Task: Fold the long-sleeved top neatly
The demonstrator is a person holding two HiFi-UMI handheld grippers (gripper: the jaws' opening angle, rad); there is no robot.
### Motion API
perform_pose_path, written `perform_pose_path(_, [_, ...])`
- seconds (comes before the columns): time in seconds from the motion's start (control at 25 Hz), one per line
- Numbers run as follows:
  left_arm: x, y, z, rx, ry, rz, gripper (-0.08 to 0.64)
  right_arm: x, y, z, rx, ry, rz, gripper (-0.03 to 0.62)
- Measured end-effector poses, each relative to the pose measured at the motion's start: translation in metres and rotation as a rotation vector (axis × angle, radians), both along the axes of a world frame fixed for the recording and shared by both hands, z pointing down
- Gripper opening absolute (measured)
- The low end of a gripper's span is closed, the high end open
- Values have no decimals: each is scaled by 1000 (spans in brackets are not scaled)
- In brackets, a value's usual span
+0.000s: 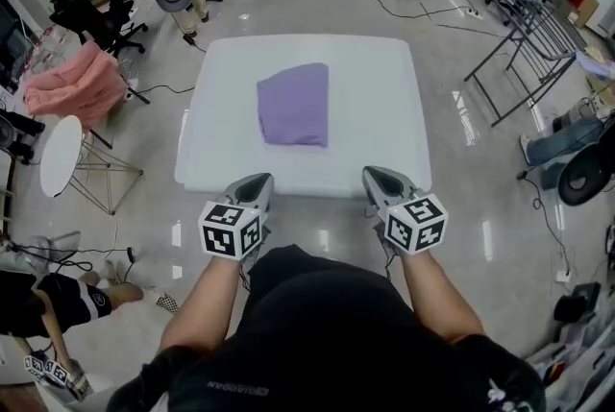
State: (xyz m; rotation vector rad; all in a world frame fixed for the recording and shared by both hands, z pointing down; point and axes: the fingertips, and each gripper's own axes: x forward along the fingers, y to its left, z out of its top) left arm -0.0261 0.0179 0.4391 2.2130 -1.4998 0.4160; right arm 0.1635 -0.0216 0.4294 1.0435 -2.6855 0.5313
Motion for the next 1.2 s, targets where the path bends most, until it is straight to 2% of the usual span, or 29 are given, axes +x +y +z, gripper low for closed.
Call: perform_pose_path(1.2, [-1,-2,-7,17,13,-19,6,-3,1,1,-10,11,-12,3])
